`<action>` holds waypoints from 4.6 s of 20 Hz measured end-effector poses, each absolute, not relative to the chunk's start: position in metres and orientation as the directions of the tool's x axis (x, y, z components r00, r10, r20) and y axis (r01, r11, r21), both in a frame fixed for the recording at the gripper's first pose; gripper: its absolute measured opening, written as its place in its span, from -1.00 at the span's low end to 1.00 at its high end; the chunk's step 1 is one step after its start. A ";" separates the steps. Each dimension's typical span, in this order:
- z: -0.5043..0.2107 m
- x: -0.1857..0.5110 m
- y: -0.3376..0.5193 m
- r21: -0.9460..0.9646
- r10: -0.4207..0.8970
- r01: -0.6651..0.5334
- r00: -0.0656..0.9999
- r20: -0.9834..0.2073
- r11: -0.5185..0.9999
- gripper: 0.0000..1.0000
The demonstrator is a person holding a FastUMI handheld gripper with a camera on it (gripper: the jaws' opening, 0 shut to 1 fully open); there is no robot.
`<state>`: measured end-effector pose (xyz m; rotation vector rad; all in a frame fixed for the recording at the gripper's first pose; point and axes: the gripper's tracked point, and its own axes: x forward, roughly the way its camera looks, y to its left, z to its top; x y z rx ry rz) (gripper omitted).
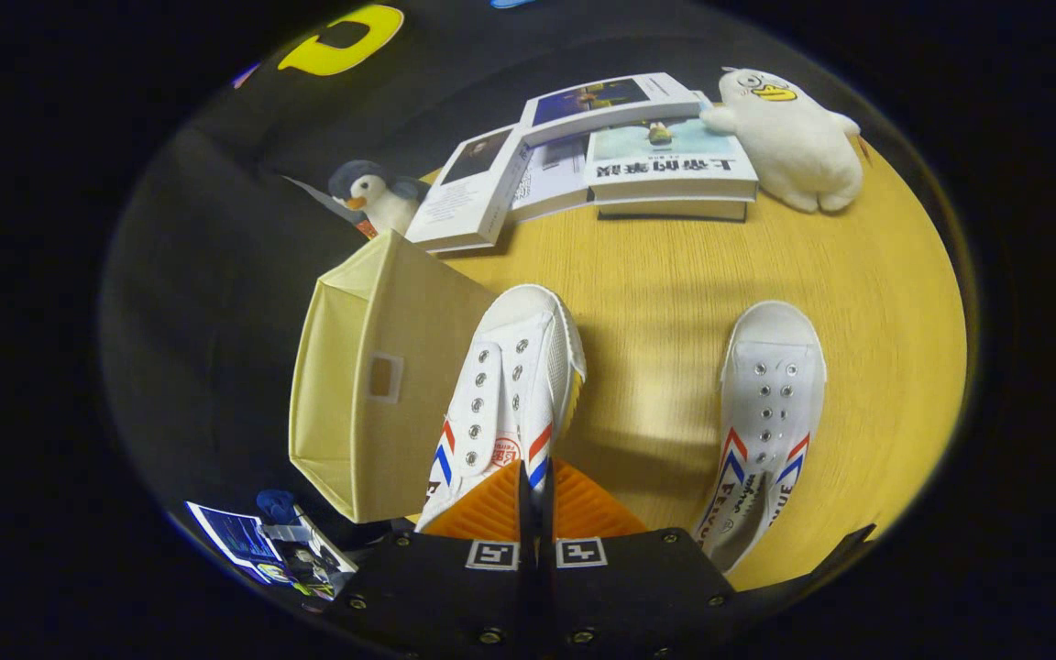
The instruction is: Open the storage box then place both shoes into the box .Put the left shoe in first, then the right shoe, with the right side of both shoes facing outward in a uniform manner.
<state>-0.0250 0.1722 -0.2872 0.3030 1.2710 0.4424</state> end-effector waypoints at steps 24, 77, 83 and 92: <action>-0.200 -0.011 0.338 0.474 0.590 -0.437 0.176 -0.788 0.764 -0.99; -0.293 -0.011 0.015 0.290 0.268 0.013 0.340 -0.901 0.957 0.94; -0.328 -0.028 -0.007 0.264 0.246 0.034 0.264 -0.933 0.964 0.93; -0.379 -0.041 -0.002 0.219 0.222 -0.033 0.144 -0.964 0.975 0.51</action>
